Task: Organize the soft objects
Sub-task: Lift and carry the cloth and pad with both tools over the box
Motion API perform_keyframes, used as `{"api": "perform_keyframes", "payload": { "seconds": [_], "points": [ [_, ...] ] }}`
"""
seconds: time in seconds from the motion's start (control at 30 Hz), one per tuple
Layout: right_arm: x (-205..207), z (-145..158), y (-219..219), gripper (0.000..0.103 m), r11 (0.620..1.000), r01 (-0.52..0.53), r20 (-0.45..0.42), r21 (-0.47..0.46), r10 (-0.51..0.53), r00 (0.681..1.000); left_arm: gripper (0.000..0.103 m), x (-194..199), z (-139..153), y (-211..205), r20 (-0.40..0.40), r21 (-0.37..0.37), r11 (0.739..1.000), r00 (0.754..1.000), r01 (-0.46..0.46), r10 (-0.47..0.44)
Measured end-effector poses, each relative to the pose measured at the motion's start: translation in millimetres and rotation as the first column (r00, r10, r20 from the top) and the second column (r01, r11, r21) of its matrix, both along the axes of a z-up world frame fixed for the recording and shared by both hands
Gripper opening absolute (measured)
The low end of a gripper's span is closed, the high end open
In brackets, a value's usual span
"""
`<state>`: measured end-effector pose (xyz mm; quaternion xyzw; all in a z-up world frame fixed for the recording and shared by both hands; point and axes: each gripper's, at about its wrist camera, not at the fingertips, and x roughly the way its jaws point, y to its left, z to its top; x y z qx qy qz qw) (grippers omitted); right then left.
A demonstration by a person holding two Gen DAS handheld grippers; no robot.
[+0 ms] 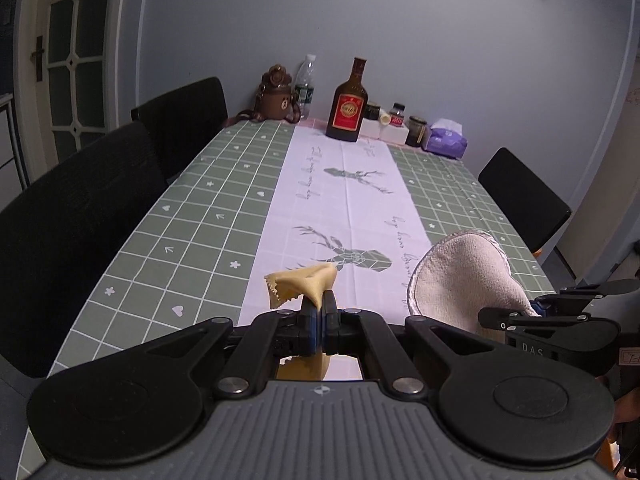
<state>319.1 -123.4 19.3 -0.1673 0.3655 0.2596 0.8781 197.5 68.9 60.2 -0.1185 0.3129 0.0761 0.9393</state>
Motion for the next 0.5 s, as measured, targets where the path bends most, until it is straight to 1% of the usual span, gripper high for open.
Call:
{"api": "perform_keyframes", "payload": {
  "seconds": [0.1, 0.17, 0.27, 0.4, 0.5],
  "points": [
    [-21.1, 14.4, -9.6, 0.015, 0.999, -0.011, 0.028, 0.039, 0.01, 1.0, 0.002, -18.5, 9.7, -9.3, 0.035, 0.004, 1.0, 0.999, 0.014, -0.014],
    [-37.9, 22.0, -16.2, 0.015, 0.998, -0.026, 0.043, 0.065, 0.023, 0.999, 0.002, -33.7, 14.2, -15.4, 0.066, -0.006, 1.0, 0.998, 0.026, -0.026],
    [-71.2, 31.0, -26.1, 0.015, 0.994, -0.057, 0.071, 0.091, 0.051, 0.996, 0.002, -57.6, 16.2, -28.9, 0.1, -0.002, 0.999, 0.994, 0.054, -0.053],
    [-116.1, 31.9, -34.9, 0.015, 0.991, -0.098, 0.099, 0.087, 0.089, 0.991, 0.002, -82.8, 10.1, -42.9, 0.113, -0.001, 0.996, 0.99, 0.089, -0.088],
    [-147.4, 27.5, -43.4, 0.015, 0.987, -0.128, 0.101, 0.096, 0.118, 0.988, 0.002, -100.0, 2.5, -51.2, 0.109, 0.0, 0.994, 0.988, 0.113, -0.112]
  ]
}}
